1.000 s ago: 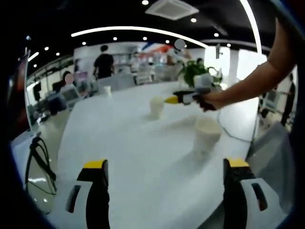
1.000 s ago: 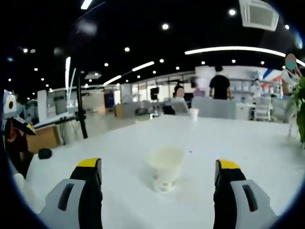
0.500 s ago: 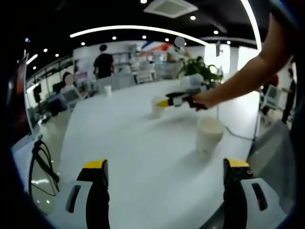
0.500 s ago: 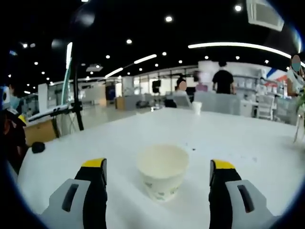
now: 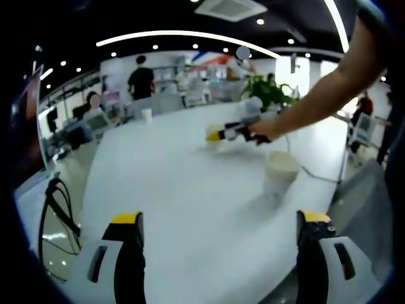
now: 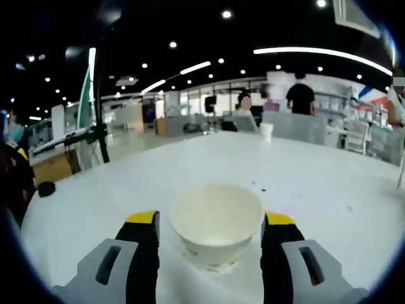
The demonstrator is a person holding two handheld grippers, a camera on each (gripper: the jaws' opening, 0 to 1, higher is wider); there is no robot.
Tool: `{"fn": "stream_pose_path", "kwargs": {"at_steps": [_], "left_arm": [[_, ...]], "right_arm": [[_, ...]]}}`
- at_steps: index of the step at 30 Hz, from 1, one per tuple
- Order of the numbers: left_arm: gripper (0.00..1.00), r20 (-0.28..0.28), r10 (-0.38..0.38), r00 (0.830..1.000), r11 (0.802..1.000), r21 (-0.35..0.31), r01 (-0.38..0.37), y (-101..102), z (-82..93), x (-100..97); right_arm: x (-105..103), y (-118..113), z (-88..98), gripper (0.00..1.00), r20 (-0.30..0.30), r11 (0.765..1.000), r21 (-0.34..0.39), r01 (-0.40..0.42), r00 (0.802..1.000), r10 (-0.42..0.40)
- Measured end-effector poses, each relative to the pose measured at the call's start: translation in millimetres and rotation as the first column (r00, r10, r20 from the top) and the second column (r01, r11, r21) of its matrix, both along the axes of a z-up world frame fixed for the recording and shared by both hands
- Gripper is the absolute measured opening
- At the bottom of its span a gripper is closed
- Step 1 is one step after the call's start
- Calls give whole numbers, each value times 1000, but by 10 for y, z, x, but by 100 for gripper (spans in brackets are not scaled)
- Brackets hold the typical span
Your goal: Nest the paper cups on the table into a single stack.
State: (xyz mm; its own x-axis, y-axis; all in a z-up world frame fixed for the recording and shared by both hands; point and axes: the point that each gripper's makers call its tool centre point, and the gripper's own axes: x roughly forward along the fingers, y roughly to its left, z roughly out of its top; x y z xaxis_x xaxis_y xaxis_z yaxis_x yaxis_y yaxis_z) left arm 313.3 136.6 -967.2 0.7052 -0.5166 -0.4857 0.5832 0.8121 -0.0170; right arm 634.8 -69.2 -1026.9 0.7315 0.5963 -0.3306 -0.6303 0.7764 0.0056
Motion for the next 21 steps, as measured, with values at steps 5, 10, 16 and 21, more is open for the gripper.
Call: {"fn": "stream_pose_path", "kwargs": {"at_steps": [5,10,16,21], "left_arm": [[98,-2,2,1000,1000,-3,-2,1,-2,-11],[98,1,2,1000,1000,-5,-2,-3,3,-2],[98,1,0,1000,1000,-8,0,-25,6,6],[98,0,-2,1000,1000,-9,2,-45,-1,-3]], "right_arm": [[-37,12,49,45,3,1000,10,-4,1000,4],[-67,30,49,43,4,1000,3,-11,1000,11],[-54,27,90,43,12,1000,8,-12,1000,12],[-32,4,122,43,19,1000,9,-14,1000,14]]}}
